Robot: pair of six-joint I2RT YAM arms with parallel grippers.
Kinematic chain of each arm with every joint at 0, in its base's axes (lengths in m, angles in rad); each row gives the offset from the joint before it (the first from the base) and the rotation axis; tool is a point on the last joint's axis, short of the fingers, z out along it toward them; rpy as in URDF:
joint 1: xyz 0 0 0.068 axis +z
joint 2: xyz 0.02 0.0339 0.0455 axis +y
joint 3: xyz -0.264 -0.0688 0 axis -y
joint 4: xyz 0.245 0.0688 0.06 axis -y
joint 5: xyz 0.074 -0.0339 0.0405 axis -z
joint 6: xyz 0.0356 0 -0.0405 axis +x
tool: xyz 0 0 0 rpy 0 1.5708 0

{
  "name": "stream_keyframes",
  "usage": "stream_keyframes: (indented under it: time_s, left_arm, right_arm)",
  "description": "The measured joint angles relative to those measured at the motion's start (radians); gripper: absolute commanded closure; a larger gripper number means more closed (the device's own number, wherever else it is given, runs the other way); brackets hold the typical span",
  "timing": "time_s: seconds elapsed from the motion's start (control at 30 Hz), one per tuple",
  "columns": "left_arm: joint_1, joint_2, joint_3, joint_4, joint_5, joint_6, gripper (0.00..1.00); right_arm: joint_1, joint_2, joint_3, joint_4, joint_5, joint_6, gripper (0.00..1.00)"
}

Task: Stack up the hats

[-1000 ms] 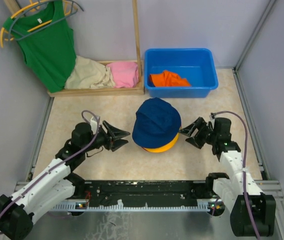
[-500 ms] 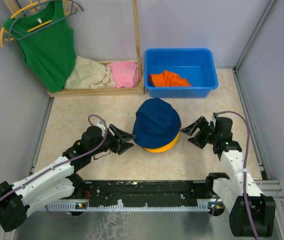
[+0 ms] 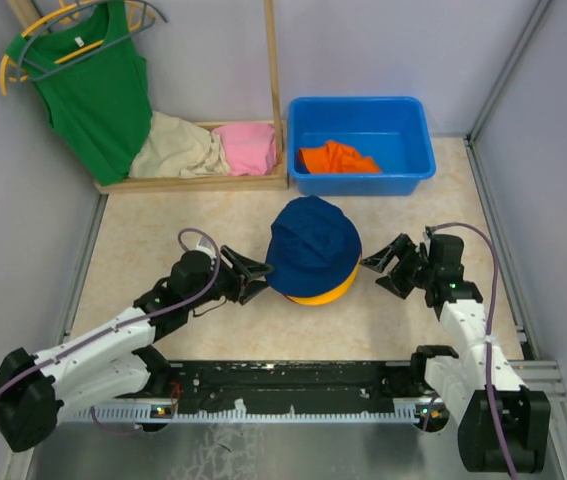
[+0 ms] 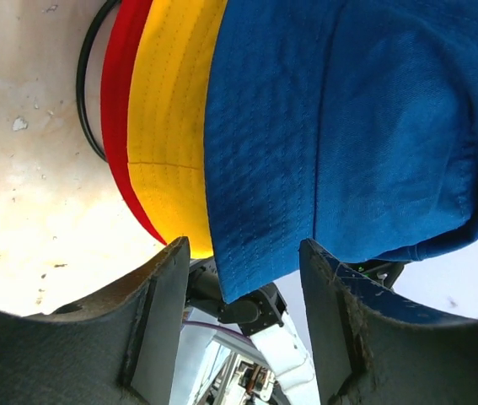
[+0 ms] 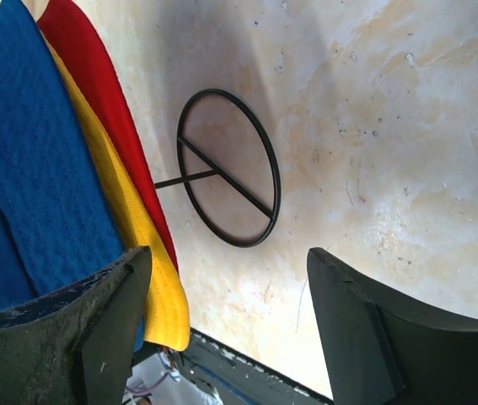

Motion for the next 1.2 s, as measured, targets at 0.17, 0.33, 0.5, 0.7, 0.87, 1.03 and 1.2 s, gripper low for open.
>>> stream_keyframes:
  time_s: [0.17, 0.33, 0.5, 0.7, 0.87, 1.03, 1.2]
  left_arm:
    - [-0.008, 0.042, 0.004, 0.046, -0.023, 0.004, 0.50]
    - [-0.019, 0.080, 0.011, 0.079, -0.045, 0.009, 0.69]
    - [-0.021, 0.090, 0.011, 0.080, -0.064, 0.010, 0.85]
    - [-0.014, 0.092, 0.011, 0.080, -0.076, 0.040, 0.86]
    - [0.072, 0.117, 0.012, 0.091, 0.002, 0.113, 0.86]
    - [0.170, 0.209, 0.064, 0.090, 0.136, 0.220, 0.88]
    - [0.234, 0.301, 0.150, 0.064, 0.243, 0.333, 0.90]
  right_arm:
    - [0.000, 0.011, 0.001, 0.002, 0.000, 0.000, 0.25]
    - [0.000, 0.011, 0.001, 0.002, 0.005, -0.001, 0.25]
    - [0.000, 0.011, 0.001, 0.002, 0.014, -0.005, 0.25]
    - [-0.005, 0.022, 0.037, -0.029, 0.050, -0.036, 0.24]
    - [-0.009, 0.056, 0.154, -0.064, 0.112, -0.091, 0.23]
    - [-0.024, 0.086, 0.215, -0.021, 0.105, -0.105, 0.24]
    - [-0.025, 0.124, 0.214, 0.108, -0.011, -0.045, 0.31]
